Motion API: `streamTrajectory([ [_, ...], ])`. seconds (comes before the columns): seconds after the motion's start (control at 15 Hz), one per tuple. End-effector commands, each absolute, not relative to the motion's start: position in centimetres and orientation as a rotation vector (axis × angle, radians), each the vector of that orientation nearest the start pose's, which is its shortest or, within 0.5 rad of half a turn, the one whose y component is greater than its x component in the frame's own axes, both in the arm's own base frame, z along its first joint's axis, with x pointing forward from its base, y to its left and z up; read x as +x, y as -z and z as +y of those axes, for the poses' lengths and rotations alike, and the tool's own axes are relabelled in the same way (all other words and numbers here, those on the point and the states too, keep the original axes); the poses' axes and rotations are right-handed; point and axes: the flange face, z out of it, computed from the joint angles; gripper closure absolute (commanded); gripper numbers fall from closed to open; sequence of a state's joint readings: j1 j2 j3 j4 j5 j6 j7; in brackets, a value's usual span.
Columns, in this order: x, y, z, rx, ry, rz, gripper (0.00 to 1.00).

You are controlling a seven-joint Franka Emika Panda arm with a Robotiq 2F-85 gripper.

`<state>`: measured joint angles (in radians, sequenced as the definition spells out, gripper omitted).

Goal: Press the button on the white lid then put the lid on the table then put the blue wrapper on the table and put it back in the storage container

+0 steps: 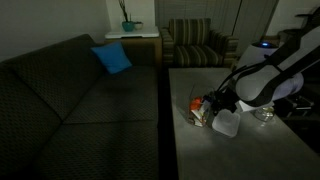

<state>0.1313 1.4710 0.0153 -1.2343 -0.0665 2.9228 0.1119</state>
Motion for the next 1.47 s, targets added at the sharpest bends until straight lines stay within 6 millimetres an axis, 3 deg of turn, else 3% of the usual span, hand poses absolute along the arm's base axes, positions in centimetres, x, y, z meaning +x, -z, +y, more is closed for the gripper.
streamTrajectory([
  [0.0,66.7,9.4,10.6,-3.081,0.350,-0.232,0.00],
  [0.6,67.9,-0.7,12.4,-3.075,0.304,-0.479,0.00],
  [0.8,68.8,-3.1,13.1,-3.045,0.323,-0.646,0.00],
  [1.13,70.1,-4.2,14.9,-2.903,0.409,-1.060,0.00],
  [1.4,71.5,-3.5,15.7,-2.838,0.458,-1.214,0.00],
])
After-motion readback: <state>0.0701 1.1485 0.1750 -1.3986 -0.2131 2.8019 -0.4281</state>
